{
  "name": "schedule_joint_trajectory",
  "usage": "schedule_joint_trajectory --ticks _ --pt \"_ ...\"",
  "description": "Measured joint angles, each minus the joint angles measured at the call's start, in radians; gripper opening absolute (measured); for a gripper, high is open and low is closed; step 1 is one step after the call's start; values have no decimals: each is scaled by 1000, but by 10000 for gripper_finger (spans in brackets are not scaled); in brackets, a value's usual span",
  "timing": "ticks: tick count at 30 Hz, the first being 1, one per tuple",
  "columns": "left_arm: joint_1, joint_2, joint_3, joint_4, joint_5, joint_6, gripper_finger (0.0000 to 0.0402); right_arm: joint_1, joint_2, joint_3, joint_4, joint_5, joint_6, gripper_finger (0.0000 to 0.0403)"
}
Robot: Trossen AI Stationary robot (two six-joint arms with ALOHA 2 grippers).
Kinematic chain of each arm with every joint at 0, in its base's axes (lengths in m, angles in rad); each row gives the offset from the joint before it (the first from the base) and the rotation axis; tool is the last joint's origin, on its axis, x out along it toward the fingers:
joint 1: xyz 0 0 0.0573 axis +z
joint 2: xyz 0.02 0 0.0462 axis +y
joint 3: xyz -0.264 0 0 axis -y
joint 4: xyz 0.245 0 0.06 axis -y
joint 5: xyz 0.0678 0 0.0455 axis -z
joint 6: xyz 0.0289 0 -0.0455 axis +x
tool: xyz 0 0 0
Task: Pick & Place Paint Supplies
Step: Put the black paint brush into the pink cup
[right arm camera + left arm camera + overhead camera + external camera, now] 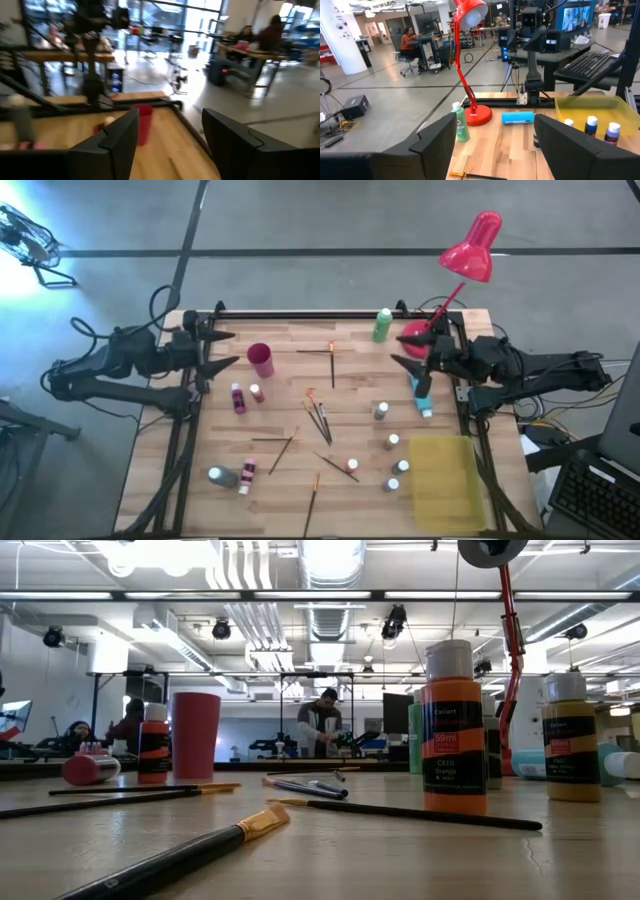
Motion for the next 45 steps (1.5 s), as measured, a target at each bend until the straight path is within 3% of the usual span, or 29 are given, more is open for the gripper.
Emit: schedule_joint_trajectory --ticks 11,17,24,32,39,45 --pt "0 3 -2 22 -9 -4 251 0 68 113 -193 67 -16 165" --pt "0 3 -2 25 -8 10 222 -20 230 212 -338 66 -54 152" --pt "0 0 -2 35 -6 -8 211 -120 460 358 -529 59 -73 143" --pt "0 -3 -2 40 -6 -7 211 -292 690 515 -582 -175 -158 158" --pt "0 -3 -5 41 -6 -13 210 -376 852 660 -720 -183 -210 170" --pt "6 95 32 63 -52 72 209 -377 833 687 -911 -189 -94 162"
